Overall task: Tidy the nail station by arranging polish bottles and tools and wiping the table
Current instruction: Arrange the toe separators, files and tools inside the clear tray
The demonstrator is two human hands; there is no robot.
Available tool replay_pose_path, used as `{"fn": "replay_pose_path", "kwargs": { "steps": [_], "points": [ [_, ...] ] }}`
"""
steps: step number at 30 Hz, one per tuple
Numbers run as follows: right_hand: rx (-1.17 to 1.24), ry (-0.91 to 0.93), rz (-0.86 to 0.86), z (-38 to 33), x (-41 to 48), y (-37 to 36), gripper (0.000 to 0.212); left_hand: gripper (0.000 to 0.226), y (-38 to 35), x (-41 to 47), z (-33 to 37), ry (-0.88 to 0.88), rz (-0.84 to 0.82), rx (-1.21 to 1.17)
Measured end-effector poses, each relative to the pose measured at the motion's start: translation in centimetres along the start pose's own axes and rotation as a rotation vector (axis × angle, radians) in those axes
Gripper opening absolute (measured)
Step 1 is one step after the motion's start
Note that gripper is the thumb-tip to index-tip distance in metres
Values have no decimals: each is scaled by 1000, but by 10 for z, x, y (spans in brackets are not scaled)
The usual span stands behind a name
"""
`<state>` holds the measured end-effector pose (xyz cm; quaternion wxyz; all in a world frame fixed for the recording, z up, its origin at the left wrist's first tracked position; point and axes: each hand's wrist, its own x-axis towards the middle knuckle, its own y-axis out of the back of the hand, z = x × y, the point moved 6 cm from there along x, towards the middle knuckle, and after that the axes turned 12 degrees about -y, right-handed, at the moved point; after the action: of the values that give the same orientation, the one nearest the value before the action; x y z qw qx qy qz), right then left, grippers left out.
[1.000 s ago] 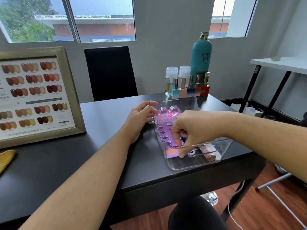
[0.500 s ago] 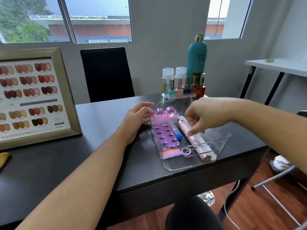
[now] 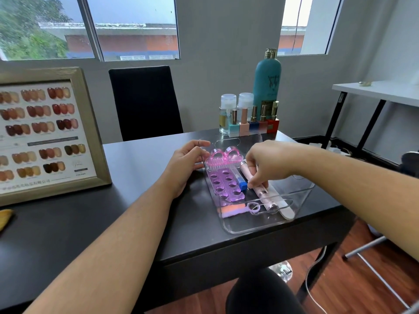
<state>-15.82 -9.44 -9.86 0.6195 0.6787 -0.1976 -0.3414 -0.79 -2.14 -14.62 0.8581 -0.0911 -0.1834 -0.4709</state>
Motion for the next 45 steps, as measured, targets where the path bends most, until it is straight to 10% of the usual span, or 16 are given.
{"fn": "replay_pose_path", "kwargs": {
  "steps": [13, 21, 26, 35, 45],
  "points": [
    [-90, 0, 105, 3, -6, 10, 35, 26, 1, 1, -3, 1, -5, 4],
    [707, 60, 478, 69, -33, 28, 17, 49, 12, -22, 11, 109, 33, 52],
    [1121, 215, 284, 91, -52, -20, 55, 67, 18, -73, 33, 119, -69, 20],
    [1129, 266, 113, 81, -66, -60, 100, 110, -16, -114, 48, 87, -292, 346],
    [1210, 212, 198, 108, -57, -58, 61, 105, -46, -90, 41, 61, -213, 328]
  ]
}}
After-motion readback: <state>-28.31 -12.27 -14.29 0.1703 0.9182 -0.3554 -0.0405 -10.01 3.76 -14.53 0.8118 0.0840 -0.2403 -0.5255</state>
